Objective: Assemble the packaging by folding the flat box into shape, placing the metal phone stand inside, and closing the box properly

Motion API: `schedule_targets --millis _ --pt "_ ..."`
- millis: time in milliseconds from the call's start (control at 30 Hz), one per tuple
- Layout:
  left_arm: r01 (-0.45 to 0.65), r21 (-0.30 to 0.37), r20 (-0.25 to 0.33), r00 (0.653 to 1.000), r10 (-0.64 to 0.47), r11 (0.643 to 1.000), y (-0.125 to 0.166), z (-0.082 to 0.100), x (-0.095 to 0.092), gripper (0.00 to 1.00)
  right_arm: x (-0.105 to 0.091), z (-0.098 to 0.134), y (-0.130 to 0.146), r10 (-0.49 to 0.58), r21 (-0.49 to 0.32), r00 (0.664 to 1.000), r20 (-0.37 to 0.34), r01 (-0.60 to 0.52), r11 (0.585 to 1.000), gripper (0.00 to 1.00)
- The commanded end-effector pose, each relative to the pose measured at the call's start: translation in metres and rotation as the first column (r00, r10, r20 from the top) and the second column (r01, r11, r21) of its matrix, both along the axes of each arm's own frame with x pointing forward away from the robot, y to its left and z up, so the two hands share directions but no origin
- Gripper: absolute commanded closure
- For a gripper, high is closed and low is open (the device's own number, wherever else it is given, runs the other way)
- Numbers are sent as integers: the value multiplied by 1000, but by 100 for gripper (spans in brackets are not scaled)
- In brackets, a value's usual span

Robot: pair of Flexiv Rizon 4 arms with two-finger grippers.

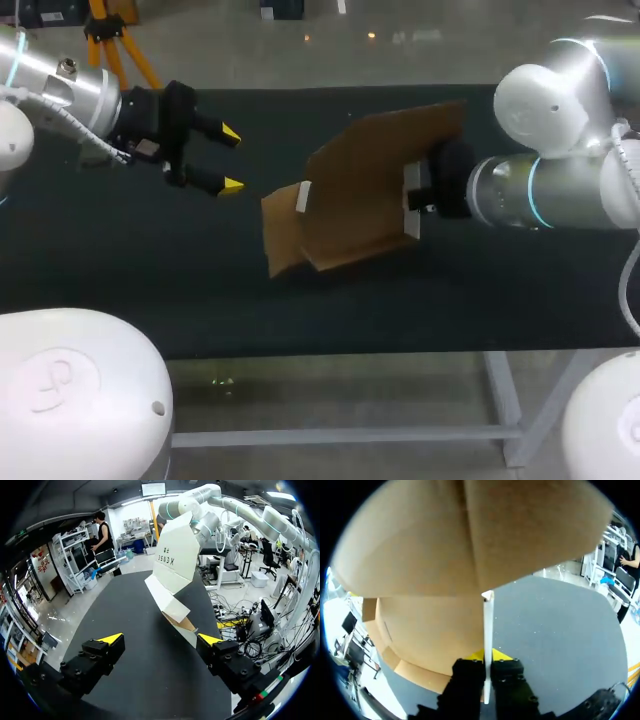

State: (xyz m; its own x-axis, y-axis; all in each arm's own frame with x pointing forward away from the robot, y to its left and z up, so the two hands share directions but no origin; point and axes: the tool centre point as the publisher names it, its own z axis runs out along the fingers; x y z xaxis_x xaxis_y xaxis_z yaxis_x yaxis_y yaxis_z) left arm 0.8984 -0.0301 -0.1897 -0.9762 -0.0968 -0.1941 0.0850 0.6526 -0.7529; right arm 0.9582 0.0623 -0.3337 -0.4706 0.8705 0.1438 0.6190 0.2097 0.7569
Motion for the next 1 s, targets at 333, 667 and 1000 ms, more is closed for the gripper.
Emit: schedule_targets --millis 333,667,1000 --pt "-2 51 9 1000 1 999 11 6 -1 0 9 2 -8 498 440 867 -36 -433 787 100" --pt "-6 63 20 1000 5 998 11 8 -1 0 10 3 -8 518 441 854 45 -483 757 100" --pt "-8 76 31 999 6 997 9 11 -2 0 17 6 -13 561 468 824 80 -528 709 100"
